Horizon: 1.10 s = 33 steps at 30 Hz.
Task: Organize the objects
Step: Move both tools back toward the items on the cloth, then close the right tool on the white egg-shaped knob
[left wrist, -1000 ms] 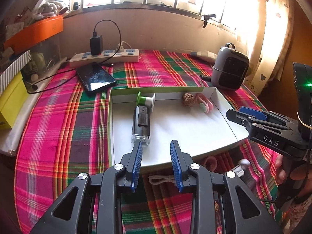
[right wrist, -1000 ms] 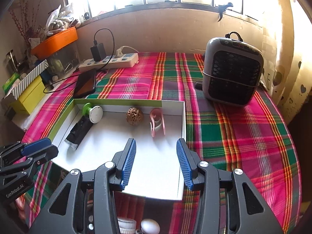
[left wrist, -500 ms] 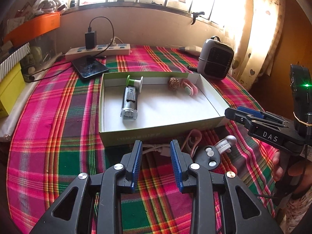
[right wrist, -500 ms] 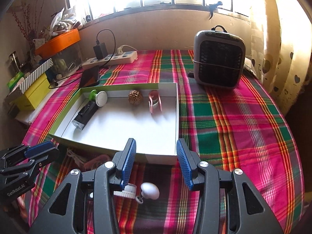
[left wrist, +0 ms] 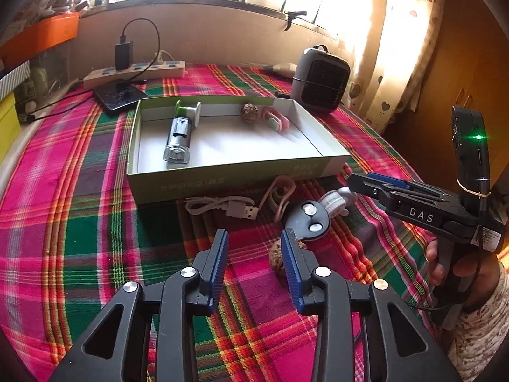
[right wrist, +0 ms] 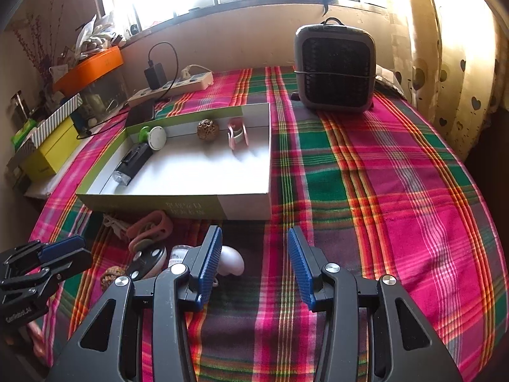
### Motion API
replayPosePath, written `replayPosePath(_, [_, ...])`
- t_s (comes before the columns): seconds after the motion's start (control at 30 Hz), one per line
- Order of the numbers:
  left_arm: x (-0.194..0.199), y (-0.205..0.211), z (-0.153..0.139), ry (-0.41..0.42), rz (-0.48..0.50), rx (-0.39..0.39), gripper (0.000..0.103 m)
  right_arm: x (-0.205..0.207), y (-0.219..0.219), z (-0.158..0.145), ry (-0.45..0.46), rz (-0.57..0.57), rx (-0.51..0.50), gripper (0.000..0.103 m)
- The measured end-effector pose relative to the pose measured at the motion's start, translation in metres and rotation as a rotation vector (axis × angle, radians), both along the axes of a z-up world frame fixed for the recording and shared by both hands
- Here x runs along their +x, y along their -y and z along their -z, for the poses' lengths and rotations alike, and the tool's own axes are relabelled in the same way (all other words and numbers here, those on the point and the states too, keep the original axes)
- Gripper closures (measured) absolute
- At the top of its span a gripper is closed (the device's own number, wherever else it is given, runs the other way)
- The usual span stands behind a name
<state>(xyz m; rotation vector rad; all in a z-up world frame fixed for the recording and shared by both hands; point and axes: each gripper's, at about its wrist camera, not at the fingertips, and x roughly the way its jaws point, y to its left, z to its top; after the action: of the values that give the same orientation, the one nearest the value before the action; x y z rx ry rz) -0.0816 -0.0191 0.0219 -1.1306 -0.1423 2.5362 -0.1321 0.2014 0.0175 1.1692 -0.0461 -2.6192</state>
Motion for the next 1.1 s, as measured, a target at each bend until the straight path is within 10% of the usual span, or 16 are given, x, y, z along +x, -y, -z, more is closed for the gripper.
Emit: replayPosePath(1.1, [-0.006, -0.022, 0.017, 0.037, 0.051, -0.027, 0.072, 0.015, 0.005, 0.005, 0.013, -0.026, 0.026, 0.058])
